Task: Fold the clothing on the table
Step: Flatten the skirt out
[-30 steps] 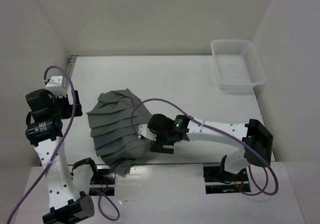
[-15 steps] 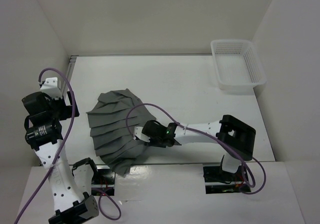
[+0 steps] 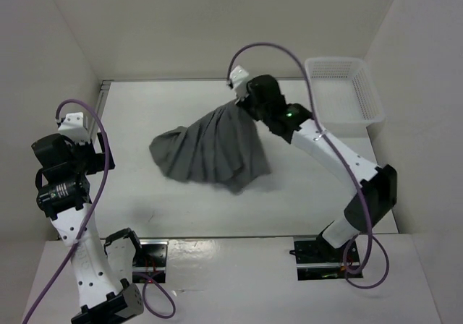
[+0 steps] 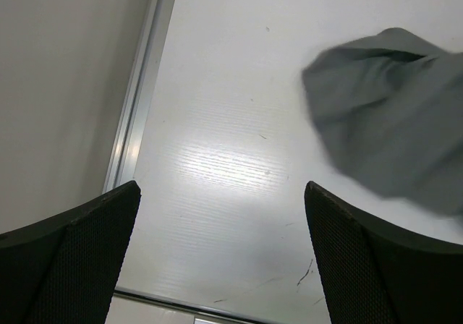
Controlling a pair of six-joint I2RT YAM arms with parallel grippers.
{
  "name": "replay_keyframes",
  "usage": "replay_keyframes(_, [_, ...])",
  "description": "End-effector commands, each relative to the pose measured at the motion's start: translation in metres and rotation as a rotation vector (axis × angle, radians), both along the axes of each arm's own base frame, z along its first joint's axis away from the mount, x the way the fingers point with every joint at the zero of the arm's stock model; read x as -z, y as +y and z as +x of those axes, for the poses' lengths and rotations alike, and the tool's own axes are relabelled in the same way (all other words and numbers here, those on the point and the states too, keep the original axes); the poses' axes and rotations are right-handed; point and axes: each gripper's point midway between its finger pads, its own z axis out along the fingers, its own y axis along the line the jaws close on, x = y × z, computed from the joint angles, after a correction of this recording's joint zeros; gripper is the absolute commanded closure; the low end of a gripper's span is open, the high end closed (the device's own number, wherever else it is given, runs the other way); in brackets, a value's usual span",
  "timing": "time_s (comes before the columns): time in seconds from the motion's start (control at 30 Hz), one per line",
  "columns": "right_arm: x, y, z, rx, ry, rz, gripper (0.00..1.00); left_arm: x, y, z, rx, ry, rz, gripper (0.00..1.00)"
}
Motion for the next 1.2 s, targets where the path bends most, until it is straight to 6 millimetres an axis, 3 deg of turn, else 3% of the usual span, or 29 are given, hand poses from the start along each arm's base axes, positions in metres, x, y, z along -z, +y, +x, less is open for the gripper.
replay_keyframes(0.0, [-0.123,-0.045,0.004,0.125,-0.256,0.071,1.00,-0.007,0.001,0.003,-0.014,-0.042,-0.005,0.00])
replay_keyframes(0.1, [-0.155,-0.049,0.003,0.142,-0.312,0.113,1.00,-0.007,0.001,0.003,-0.014,-0.042,-0.005,0.00])
replay_keyframes(0.4, [-0.181,-0.074,-0.005,0.226,-0.385,0.070,1.00,-0.007,0.000,0.003,-0.006,-0.044,-0.009,0.00])
replay_keyframes(0.5, [-0.188,-0.053,-0.017,0.139,-0.365,0.121,1.00,-0.007,-0.002,0.004,0.002,-0.046,-0.013,0.00])
replay_keyframes(0.67, [-0.136,0.029,-0.046,-0.114,-0.175,0.149,1.00,-0.009,-0.003,0.002,0.002,-0.054,-0.009,0.00])
replay_keyframes(0.77, [-0.086,0.088,-0.091,-0.319,-0.057,0.060,1.00,-0.009,-0.003,0.002,0.002,-0.054,-0.009,0.00])
replay_keyframes(0.83, [-0.067,0.118,-0.125,-0.448,-0.030,-0.010,1.00,-0.009,-0.003,0.002,0.002,-0.054,-0.009,0.00])
replay_keyframes(1.0, [0.004,0.131,-0.163,-0.601,0.042,-0.304,1.00,-0.011,-0.001,0.000,-0.007,-0.062,-0.004,0.00])
replay_keyframes(1.17, [0.050,0.114,-0.176,-0.702,0.133,-0.488,1.00,-0.011,-0.001,0.000,-0.003,-0.060,0.004,0.00])
